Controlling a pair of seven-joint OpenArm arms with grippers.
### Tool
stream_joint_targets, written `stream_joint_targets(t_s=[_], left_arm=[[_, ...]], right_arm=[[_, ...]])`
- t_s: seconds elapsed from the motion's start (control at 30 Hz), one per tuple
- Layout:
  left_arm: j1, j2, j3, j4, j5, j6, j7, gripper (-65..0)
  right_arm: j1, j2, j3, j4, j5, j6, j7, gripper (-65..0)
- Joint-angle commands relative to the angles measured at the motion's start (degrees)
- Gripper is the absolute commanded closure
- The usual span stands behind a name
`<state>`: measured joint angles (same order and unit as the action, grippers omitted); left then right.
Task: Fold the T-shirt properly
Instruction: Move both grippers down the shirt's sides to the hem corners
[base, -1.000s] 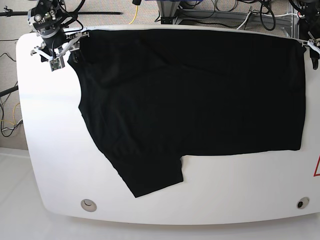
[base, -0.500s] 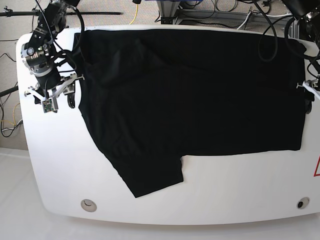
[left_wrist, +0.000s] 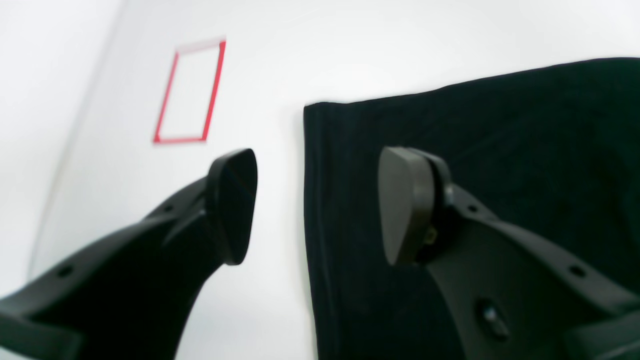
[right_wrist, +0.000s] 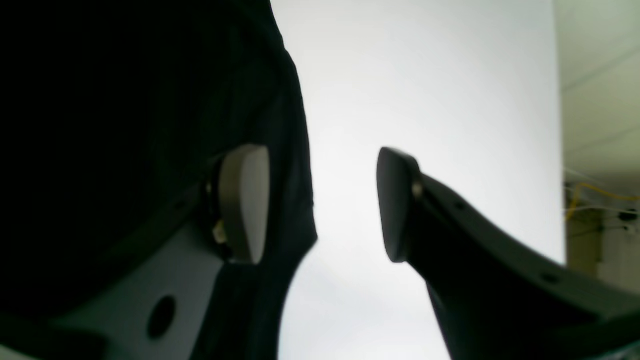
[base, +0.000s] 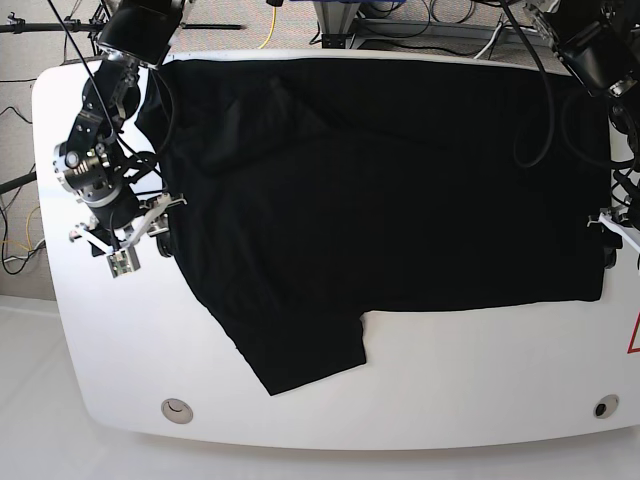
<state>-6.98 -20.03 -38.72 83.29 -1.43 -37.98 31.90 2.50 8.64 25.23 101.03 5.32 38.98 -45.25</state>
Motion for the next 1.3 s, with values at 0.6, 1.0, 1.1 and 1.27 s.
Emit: stream_joint_targets(t_s=[0.6, 1.0, 1.1, 1.27], left_arm=[[-14.12, -1.73, 8.25, -27.68, 3.51, 0.88, -12.91, -35.1], [-19.38, -5.92, 10.62, -43.67, -0.19, 1.60, -19.25, -35.3], [-19.85, -6.38, 10.32, -44.81, -0.09, 1.75, -19.45, -35.2], [-21.51, -6.57, 9.72, -46.99, 0.94, 2.21, -20.32, -35.0]], right_arm=[[13.91, 0.65, -8.06, -33.65, 0.69, -0.50, 11.82, -33.3], [19.91, 3.62, -7.67, -45.36, -0.72, -2.26, 17.21, -33.7], [20.10, 3.85, -7.55, -45.41, -0.84, -2.93, 17.67, -33.8], [20.94, 3.97, -7.65, -45.04, -0.62, -3.62, 18.07, -34.0]])
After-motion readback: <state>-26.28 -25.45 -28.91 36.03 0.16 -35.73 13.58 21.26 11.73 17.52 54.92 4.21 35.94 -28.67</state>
